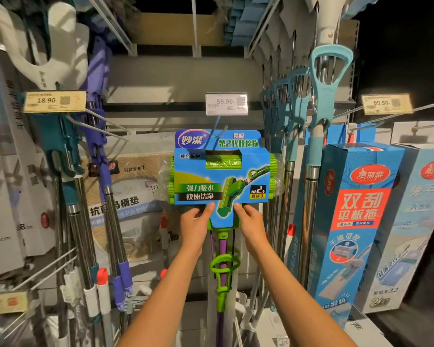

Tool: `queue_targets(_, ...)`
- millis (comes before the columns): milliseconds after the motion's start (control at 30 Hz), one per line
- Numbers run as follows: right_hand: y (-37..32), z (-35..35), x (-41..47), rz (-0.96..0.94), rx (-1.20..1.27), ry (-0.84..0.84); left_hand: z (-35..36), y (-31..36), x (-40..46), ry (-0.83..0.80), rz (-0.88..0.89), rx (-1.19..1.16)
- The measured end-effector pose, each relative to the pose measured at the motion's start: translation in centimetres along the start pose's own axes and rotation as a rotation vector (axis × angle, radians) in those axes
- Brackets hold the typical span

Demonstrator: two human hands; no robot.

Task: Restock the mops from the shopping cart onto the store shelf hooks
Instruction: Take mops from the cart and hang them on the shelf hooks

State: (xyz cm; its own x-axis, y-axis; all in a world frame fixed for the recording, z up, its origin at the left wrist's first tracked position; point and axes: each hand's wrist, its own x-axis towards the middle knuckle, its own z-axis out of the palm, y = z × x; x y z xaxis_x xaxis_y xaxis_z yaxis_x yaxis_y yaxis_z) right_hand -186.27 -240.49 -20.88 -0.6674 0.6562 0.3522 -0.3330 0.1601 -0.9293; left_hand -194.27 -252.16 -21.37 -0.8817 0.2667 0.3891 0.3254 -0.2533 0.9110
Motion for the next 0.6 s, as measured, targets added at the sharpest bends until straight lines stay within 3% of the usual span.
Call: queue_targets(600,-0.9,-0.9,-0.4,0.036,-0.072,-0.023,1.1,0.2,-0.7,0.038,-0.11,0.097)
